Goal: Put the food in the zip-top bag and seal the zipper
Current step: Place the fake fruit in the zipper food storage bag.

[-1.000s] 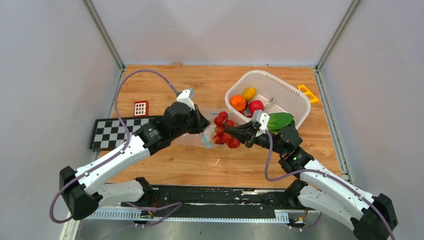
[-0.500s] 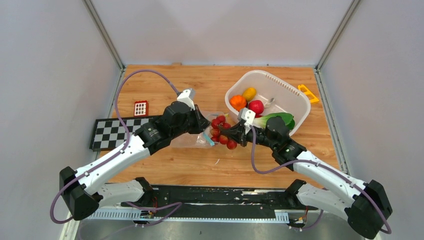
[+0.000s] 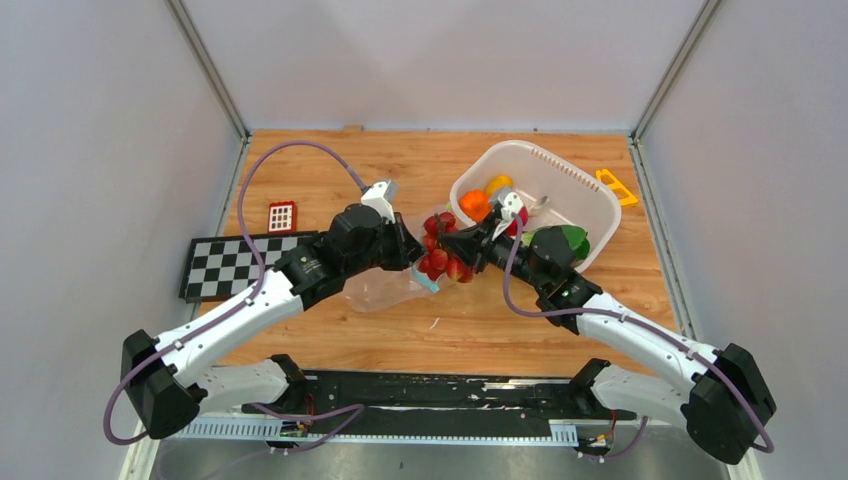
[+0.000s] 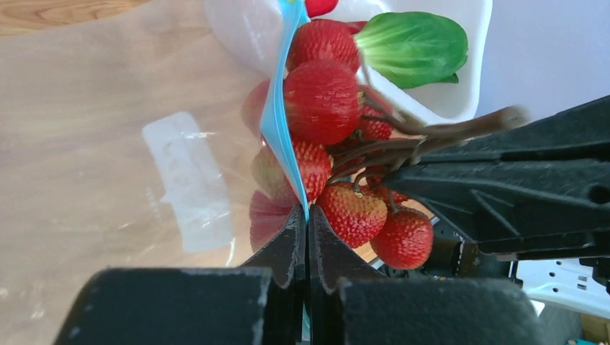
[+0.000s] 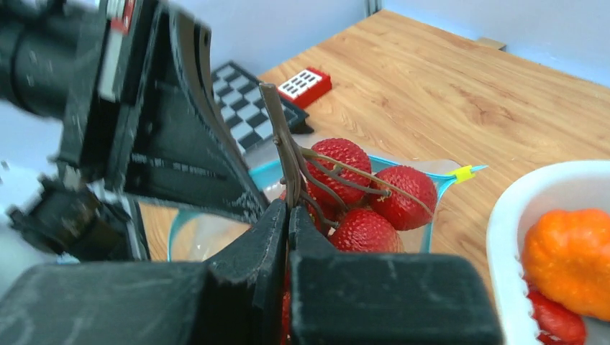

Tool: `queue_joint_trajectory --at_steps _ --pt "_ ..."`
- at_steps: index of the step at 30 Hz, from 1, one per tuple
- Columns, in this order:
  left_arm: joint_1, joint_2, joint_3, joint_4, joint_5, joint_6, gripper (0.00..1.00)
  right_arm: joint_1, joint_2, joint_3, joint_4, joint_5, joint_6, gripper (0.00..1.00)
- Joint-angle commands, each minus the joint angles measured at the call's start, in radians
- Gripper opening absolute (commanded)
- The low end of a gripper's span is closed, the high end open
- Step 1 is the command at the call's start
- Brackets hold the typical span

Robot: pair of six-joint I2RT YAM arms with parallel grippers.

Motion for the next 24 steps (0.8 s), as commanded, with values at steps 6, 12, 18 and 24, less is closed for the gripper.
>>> queue_joint_trajectory --at_steps 6,12,18,24 --pt "0.002 0.027 -0.029 0.120 0.077 -0.006 0.00 0.001 0.018 -0.086 0.311 0.383 0.546 0.00" --pt "0.000 0.067 -0.047 0.156 0.112 -0.015 0.00 0.004 0.044 -0.066 0.287 0.470 0.746 0.00" --pt "-0.001 0.058 -0.039 0.108 0.077 0.041 0.00 0.004 0.002 0.042 0.086 0.531 0.700 0.00" --pt "0.000 0.065 -0.037 0.124 0.105 0.039 0.00 0.005 0.024 0.030 0.043 0.522 0.696 0.00"
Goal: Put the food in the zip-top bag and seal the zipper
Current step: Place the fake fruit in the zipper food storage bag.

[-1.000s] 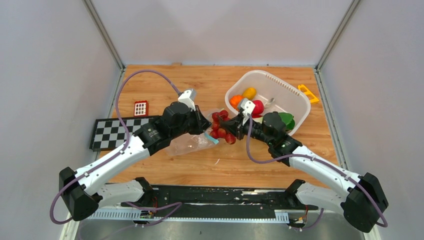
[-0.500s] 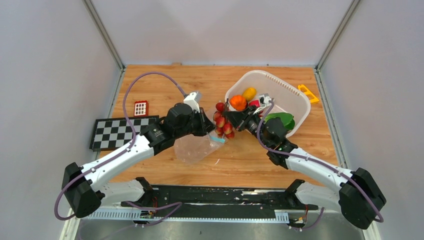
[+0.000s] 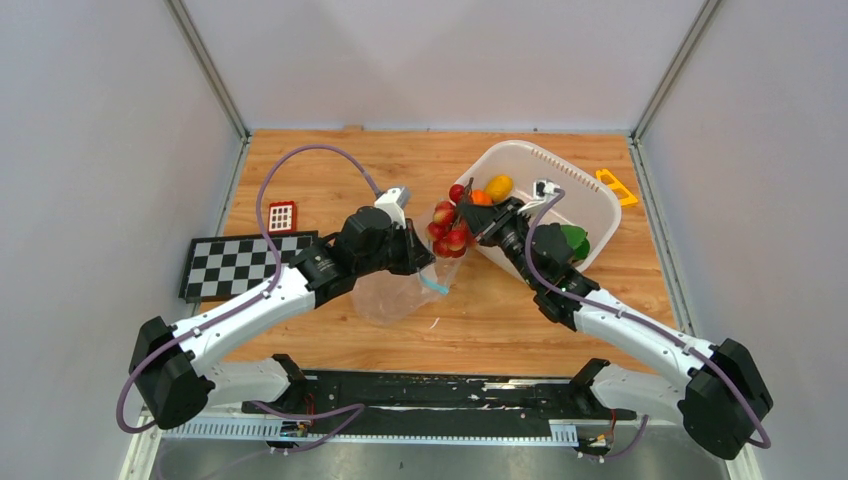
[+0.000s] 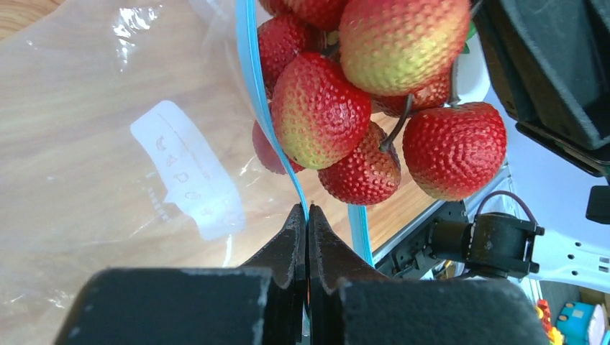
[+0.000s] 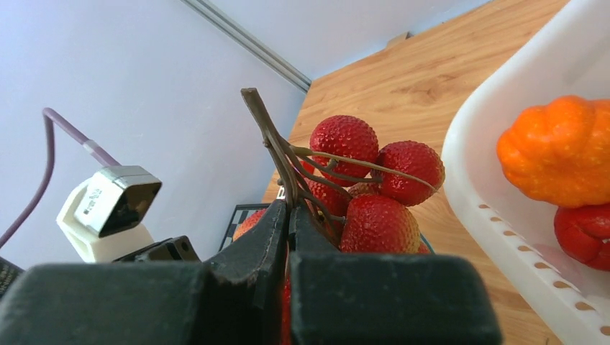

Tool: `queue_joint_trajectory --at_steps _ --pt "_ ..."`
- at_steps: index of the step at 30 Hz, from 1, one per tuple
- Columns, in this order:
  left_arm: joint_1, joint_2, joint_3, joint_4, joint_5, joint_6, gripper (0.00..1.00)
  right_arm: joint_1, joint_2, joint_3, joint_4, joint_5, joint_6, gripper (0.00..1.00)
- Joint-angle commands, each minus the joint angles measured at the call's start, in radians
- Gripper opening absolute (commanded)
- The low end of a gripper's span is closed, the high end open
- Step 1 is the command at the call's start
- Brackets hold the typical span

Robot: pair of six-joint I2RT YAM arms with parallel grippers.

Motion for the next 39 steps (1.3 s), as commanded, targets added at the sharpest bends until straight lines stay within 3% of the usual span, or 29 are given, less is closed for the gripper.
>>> queue_joint_trajectory --at_steps 1,10,19,31,34,37,39 --pt "0.000 -0.006 0.008 0.051 0.034 0.006 0.00 0.008 0.004 0.005 0.007 -0.010 0.038 0.00" --pt "0.000 -0.068 -0.019 0.097 -0.039 -0.063 0.00 0.131 -0.020 -0.200 0.237 -0.003 -0.085 0.00" --pt "0.000 -0.131 -0.027 0.082 -0.158 -0.078 0.00 0.141 -0.104 -0.388 0.498 -0.116 -0.284 0.00" --pt "0.000 -0.104 -0.015 0.102 -0.131 -0.094 0.00 0.141 -0.161 -0.391 0.519 -0.476 -0.467 0.00" --pt "0.000 -0.107 -0.011 0.103 -0.131 -0.092 0.00 0.141 -0.184 -0.373 0.456 -0.588 -0.542 0.00" --pt "0.000 -0.101 -0.007 0.107 -0.122 -0.093 0.00 0.141 -0.189 -0.331 0.350 -0.625 -0.614 0.00" --pt "0.000 -0.104 -0.009 0.115 -0.107 -0.091 0.00 0.141 -0.190 -0.325 0.309 -0.556 -0.624 0.00"
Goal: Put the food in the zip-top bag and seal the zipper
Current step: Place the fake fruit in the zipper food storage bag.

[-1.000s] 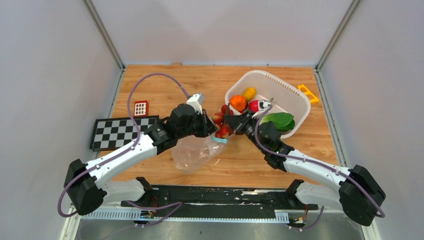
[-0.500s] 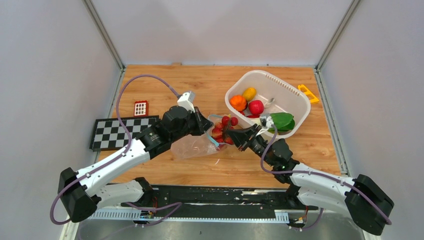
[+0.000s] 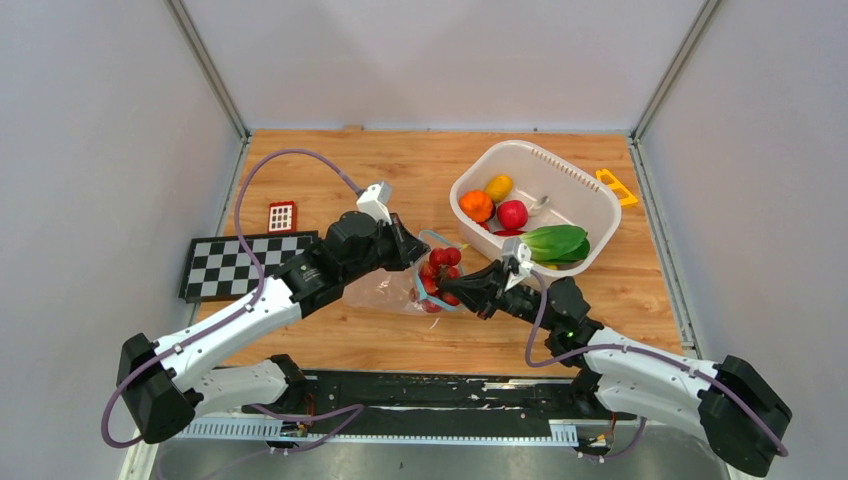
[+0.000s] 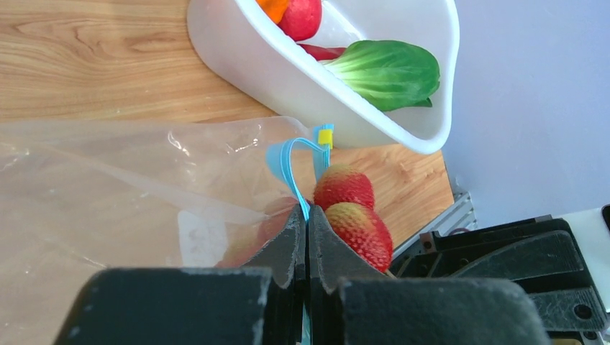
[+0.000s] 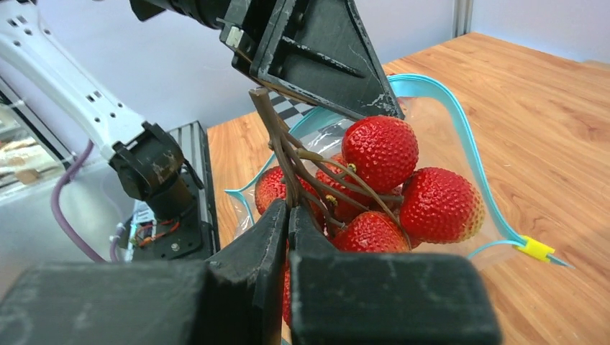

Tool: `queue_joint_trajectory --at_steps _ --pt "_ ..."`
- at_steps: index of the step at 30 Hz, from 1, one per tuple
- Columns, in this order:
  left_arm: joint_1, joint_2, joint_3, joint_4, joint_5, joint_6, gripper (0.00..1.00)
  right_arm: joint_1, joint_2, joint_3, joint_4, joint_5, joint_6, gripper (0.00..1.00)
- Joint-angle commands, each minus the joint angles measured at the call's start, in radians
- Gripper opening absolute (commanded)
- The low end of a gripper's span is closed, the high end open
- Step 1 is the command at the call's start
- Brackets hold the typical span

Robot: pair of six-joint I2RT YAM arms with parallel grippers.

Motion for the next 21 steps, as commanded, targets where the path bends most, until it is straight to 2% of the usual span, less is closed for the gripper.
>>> queue_joint_trajectory --at_steps 1,3,10,15,18,21 --pt "0.001 -0.004 0.029 0.061 0.012 -0.006 0.00 0.003 -0.018 0.054 -0.069 0.004 -0.098 0.00" --pt "0.001 -0.013 0.026 0.079 0.037 0.004 0.00 0.004 -0.007 0.060 -0.081 0.028 -0.119 0.00" --pt "0.001 -0.043 0.012 0.105 0.079 0.043 0.00 0.003 0.070 0.189 -0.323 -0.229 -0.375 0.00" --pt "0.001 -0.044 -0.002 0.119 0.119 0.053 0.00 -0.004 0.086 0.199 -0.294 -0.072 -0.392 0.00" --pt "0.001 -0.062 -0.016 0.135 0.114 0.046 0.00 -0.006 0.107 0.188 -0.206 0.084 -0.322 0.00" --pt "0.001 -0.081 -0.013 0.127 0.088 0.047 0.00 -0.007 0.099 0.151 -0.078 0.127 -0.256 0.00"
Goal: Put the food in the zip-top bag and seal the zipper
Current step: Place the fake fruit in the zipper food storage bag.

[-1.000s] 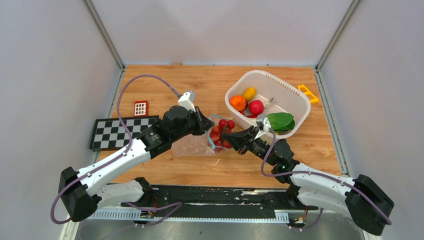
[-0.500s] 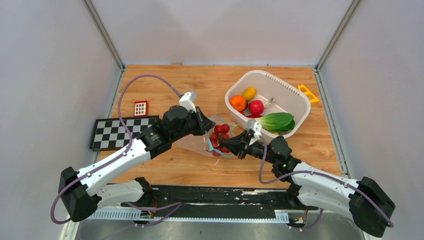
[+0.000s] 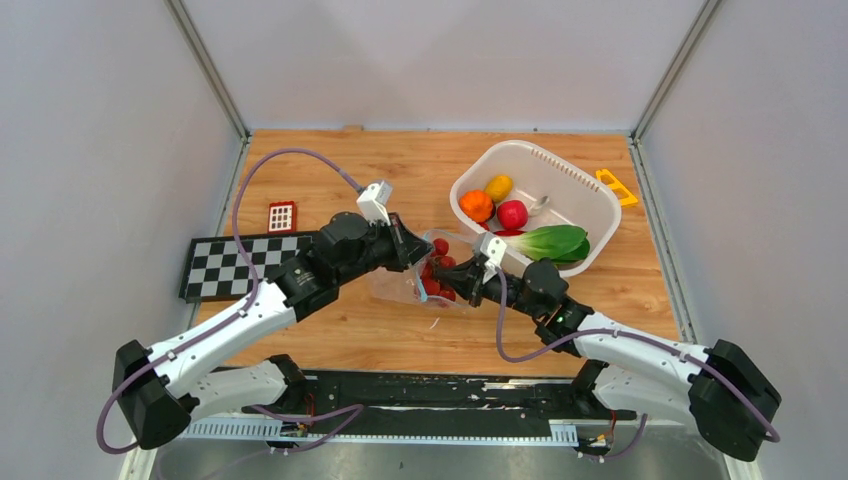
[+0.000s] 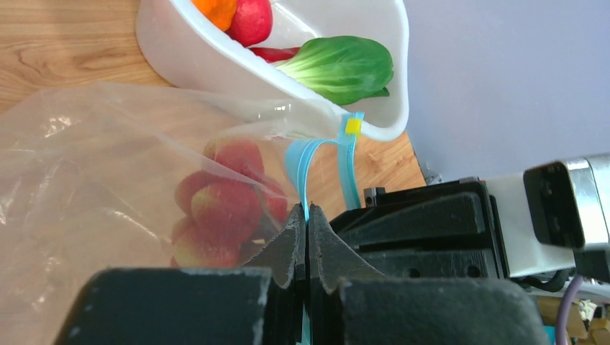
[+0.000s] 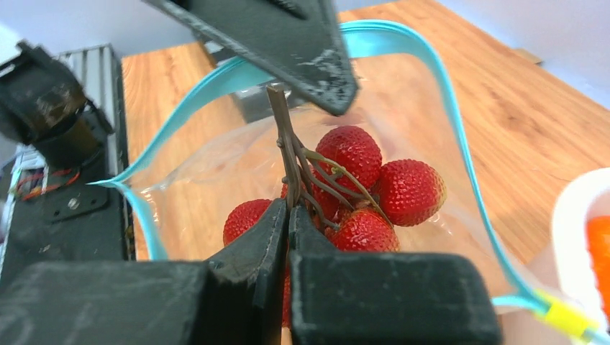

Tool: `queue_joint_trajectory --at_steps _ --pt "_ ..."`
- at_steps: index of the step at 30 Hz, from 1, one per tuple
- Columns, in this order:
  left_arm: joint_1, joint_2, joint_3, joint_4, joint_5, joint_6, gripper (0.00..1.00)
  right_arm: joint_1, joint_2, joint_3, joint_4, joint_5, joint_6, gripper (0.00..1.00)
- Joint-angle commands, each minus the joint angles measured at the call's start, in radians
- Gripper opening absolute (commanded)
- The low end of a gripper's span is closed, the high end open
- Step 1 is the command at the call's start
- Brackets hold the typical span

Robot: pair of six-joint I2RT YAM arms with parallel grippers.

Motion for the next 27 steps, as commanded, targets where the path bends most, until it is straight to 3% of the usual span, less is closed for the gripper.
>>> queue_joint_trajectory --at_steps 1,5,12,18,22,24,25,26,27 --pt "0.001 -0.058 0.006 0.057 -0.021 0.016 0.00 -0.006 -0.019 -0.013 0.223 0.121 0.090 0.00" --pt "0.001 -0.087 0.002 0.050 -0.068 0.002 0.00 -0.006 -0.053 -0.015 0.279 0.081 0.083 0.00" --pt "0.002 -0.075 0.008 0.092 -0.027 -0.056 0.00 -0.006 0.024 -0.065 0.626 0.141 0.110 0.00" --pt "0.003 -0.063 -0.023 0.186 0.030 -0.112 0.00 -0.008 0.141 -0.044 0.832 0.201 0.285 0.00" --pt "0.003 -0.078 -0.029 0.208 0.020 -0.121 0.00 -0.008 0.194 -0.030 0.850 0.193 0.312 0.01" --pt "0.003 -0.085 -0.025 0.197 0.005 -0.114 0.00 -0.008 0.198 -0.034 0.849 0.204 0.318 0.07" --pt "0.003 -0.089 -0.021 0.179 -0.010 -0.107 0.00 -0.008 0.192 -0.040 0.843 0.218 0.325 0.17" --pt "0.003 -0.095 -0.017 0.156 -0.024 -0.101 0.00 -0.009 0.172 -0.046 0.820 0.228 0.326 0.40" --pt "0.004 -0.102 -0.014 0.133 -0.054 -0.094 0.00 -0.009 0.142 -0.046 0.769 0.233 0.326 0.54"
